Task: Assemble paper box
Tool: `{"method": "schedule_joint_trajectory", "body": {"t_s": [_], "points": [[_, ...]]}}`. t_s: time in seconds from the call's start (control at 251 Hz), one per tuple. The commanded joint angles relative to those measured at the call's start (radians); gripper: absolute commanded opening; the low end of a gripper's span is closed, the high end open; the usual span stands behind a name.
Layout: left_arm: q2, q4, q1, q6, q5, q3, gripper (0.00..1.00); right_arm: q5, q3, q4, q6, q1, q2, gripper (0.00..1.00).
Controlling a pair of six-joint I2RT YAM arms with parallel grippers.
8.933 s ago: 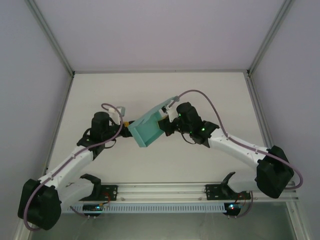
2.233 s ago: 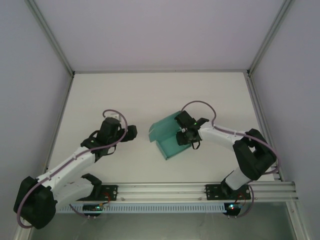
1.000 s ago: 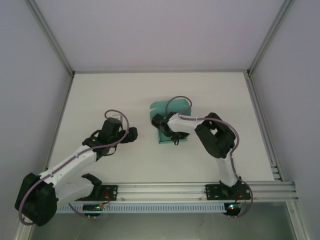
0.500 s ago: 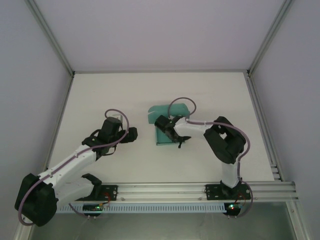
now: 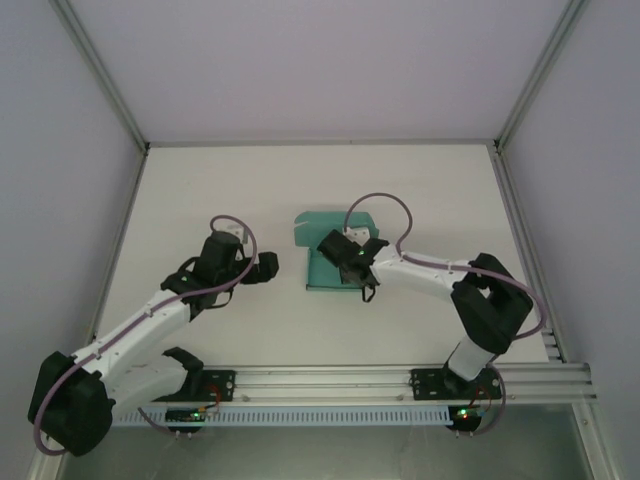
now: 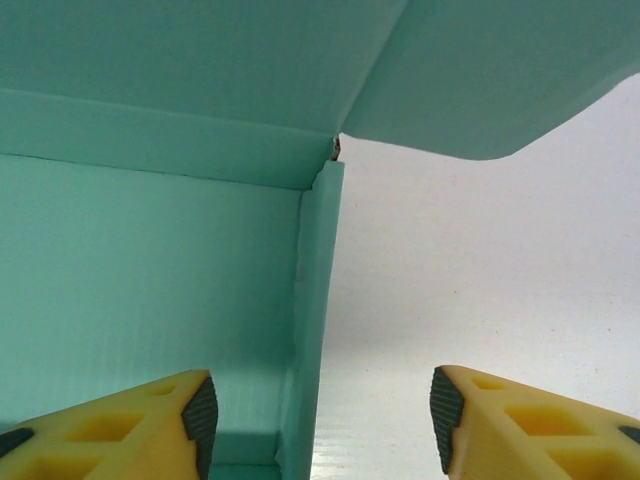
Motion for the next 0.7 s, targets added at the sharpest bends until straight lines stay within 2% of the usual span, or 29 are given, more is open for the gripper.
{"method": "schedule_joint_trajectory", "body": {"t_s": [0.0, 0.148, 0.168, 0.224, 0.331, 0.379, 0.463, 0.591, 0.698], "points": [[0.002, 0.011, 0.005, 0.050, 0.034, 0.046, 1.00, 0.016, -0.034, 0.039, -0.030, -0.013, -0.086, 0.69], [0.065, -0.003, 0.006, 0.182, 0.112, 0.134, 1.00, -0.079, -0.085, 0.146, -0.295, -0.082, -0.256, 0.98], [0.078, -0.007, 0.005, 0.201, 0.124, 0.152, 1.00, -0.103, -0.091, 0.161, -0.332, -0.096, -0.283, 0.99], [0.119, -0.005, 0.006, 0.263, 0.164, 0.196, 1.00, -0.229, -0.121, 0.217, -0.450, -0.143, -0.354, 0.99], [0.206, 0.007, 0.005, 0.394, 0.244, 0.279, 0.99, -0.567, -0.157, 0.298, -0.703, -0.272, -0.429, 0.99], [0.250, -0.015, 0.006, 0.443, 0.270, 0.331, 1.00, -0.648, -0.130, 0.279, -0.778, -0.320, -0.421, 0.99], [0.337, -0.086, 0.005, 0.550, 0.325, 0.433, 1.00, -0.725, -0.033, 0.173, -0.901, -0.382, -0.355, 0.99], [0.458, -0.193, 0.008, 0.678, 0.342, 0.570, 0.99, -0.722, 0.130, 0.020, -1.022, -0.426, -0.211, 0.99], [0.539, -0.246, 0.011, 0.770, 0.368, 0.645, 0.93, -0.784, 0.249, -0.089, -1.087, -0.464, -0.097, 0.90]]}}
